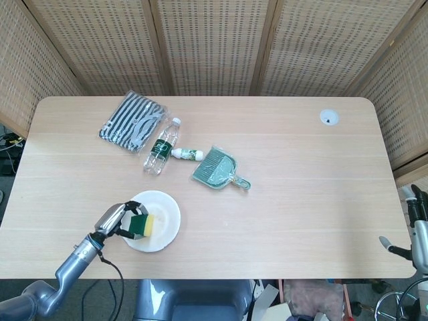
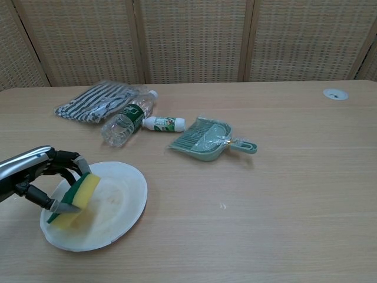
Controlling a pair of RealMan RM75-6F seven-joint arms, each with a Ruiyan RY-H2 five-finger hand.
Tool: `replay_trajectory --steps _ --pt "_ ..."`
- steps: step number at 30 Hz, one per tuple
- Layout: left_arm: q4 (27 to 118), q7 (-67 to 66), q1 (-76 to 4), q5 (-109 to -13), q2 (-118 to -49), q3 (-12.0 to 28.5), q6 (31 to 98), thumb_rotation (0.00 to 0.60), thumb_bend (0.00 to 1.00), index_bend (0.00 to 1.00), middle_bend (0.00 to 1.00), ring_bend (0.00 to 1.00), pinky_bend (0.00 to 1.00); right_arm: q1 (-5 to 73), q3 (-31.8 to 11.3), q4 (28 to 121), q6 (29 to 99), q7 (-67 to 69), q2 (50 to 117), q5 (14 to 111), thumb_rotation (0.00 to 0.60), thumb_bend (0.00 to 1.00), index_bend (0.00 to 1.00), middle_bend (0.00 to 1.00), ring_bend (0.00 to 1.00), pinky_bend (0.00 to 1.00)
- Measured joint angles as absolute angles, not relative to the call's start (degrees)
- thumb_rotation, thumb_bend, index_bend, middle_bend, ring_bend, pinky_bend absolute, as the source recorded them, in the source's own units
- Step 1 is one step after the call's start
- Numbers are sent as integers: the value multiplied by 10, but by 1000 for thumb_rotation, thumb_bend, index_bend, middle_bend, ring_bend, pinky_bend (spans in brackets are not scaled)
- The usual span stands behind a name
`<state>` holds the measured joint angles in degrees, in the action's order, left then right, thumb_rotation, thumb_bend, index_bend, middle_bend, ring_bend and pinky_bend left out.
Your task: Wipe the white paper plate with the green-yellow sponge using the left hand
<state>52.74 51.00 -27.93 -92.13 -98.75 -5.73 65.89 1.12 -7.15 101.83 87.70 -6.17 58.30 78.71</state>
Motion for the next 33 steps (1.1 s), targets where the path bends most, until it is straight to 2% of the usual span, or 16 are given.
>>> replay_trajectory --steps 12,21,26,33 --pt "463 539 -267 -926 -1027 -60 677 600 32 650 489 307 358 11 -72 1021 872 -45 576 786 600 0 0 0 0 0" --pt "494 561 -272 -928 -1007 -35 722 600 32 650 489 307 358 9 -70 1023 876 -42 574 792 600 0 0 0 0 0" --pt "515 543 -276 -925 -1002 -34 708 600 32 651 489 307 358 8 -69 1024 878 -41 574 793 600 0 0 0 0 0" --pt "476 536 -269 -922 -1031 -52 678 600 33 651 489 307 358 9 -70 1022 875 -39 573 790 600 0 0 0 0 0"
